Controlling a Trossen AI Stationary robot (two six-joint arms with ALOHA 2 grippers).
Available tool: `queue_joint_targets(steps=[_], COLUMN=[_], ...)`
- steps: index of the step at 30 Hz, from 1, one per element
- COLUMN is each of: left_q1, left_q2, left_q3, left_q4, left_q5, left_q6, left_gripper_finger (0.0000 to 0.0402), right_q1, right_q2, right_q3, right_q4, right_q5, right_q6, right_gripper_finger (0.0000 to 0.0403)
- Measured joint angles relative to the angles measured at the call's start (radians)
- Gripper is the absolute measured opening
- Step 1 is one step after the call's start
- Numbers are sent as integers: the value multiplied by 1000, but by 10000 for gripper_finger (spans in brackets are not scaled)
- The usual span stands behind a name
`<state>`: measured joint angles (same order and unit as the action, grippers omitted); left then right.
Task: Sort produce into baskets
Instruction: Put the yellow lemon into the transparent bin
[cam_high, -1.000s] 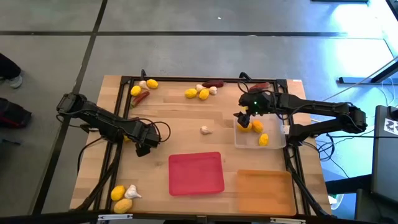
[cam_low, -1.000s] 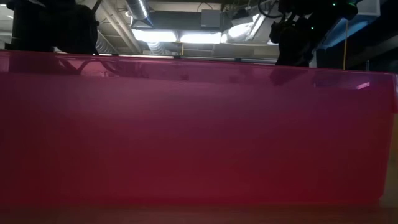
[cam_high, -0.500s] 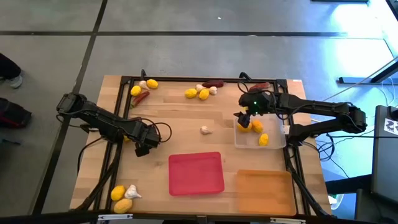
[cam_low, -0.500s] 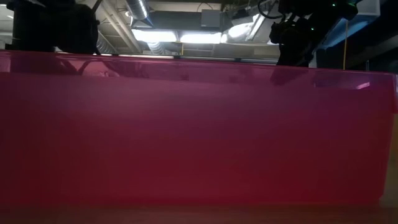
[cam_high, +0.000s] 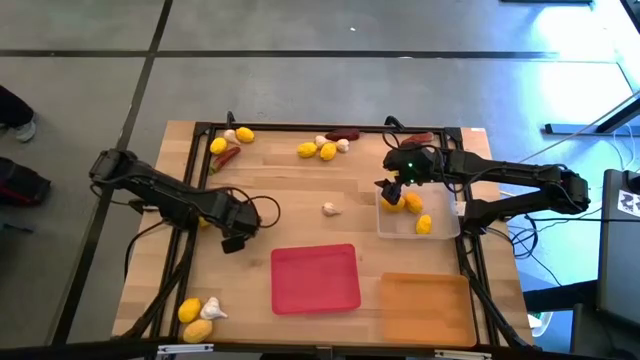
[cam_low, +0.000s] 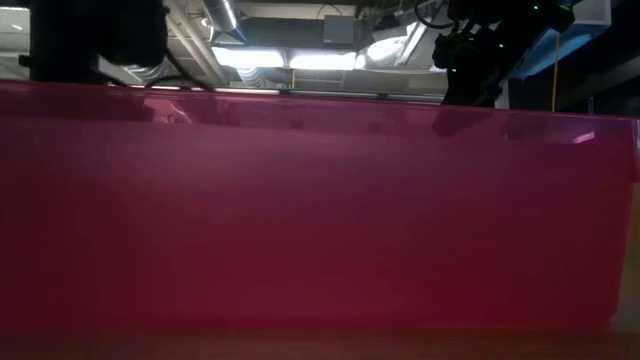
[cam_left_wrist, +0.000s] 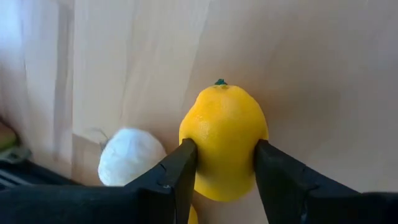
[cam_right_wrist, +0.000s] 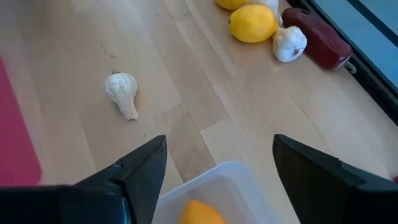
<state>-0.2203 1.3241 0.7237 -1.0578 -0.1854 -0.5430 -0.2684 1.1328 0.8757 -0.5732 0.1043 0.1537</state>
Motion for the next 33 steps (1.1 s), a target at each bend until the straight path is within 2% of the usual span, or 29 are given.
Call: queue_joint_targets(steps=[6, 11, 21, 28, 33], left_q1=[-2, -2, -2, 21, 48], left_q2=[-55, -124, -209, -209, -185], left_q3=[37, 41, 43, 35, 34], left_q4=[33, 140, 572, 835, 962], left_q5=[-14, -28, -102, -120, -119], left_q6=[22, 53, 263, 413, 492], left_gripper_finger=[141, 142, 142, 142, 143], right_q1=[0, 1, 1, 1, 2], right_q2=[0, 0, 0, 0, 0], right_q3=[0, 0, 0, 0, 0], right_q4=[0, 0, 109, 272, 414], right_q5=[-39, -71, -135, -242, -344], right_q6=[24, 25, 21, 21, 21], right_gripper_finger=[286, 286, 286, 286, 286])
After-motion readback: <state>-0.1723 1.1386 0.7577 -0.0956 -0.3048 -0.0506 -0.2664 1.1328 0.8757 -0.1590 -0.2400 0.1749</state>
